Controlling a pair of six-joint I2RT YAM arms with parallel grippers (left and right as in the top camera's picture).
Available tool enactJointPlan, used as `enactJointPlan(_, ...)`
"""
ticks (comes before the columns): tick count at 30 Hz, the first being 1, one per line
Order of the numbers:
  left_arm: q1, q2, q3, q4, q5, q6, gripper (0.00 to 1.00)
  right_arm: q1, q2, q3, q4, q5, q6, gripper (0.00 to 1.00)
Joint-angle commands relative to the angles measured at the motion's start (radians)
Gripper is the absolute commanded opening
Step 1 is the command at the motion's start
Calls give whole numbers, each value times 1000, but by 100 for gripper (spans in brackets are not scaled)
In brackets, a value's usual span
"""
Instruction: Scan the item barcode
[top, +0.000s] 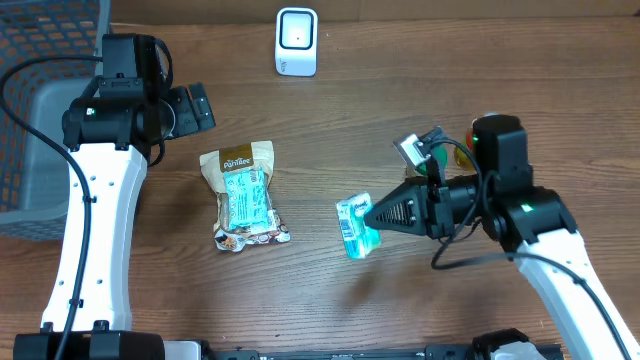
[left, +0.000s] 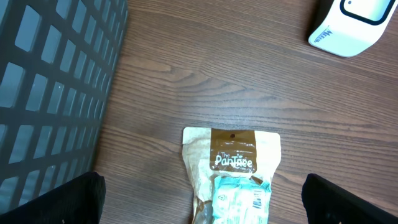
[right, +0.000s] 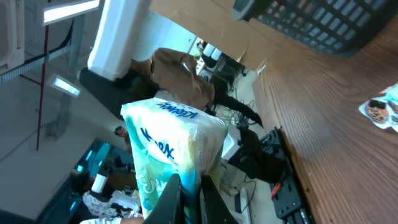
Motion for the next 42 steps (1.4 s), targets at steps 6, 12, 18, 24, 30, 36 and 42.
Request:
enactJointPlan(6, -1, 3, 11, 1, 5, 18, 99, -6, -93, -2, 93, -33, 206, 4)
enactJointPlan(12, -1, 3, 11, 1, 5, 18, 100, -5, -94, -2, 106, -32, 241, 4)
enactJointPlan(18, -1, 3, 11, 1, 5, 18, 100, 0, -92, -6, 25, 319, 212, 4)
enactJointPlan(24, -1, 3, 11, 1, 5, 18, 100, 103, -34, -6, -196, 1035, 211, 4)
enactJointPlan(30, -1, 3, 11, 1, 5, 18, 99, 254, 105, 21, -164, 1155, 213, 4)
enactJointPlan(36, -1, 3, 11, 1, 5, 18, 99, 270, 304, 367, -424, 1252, 157, 4)
enactJointPlan(42, -1, 3, 11, 1, 5, 18, 100, 270, 527, 910, -743, 1439, 118, 4)
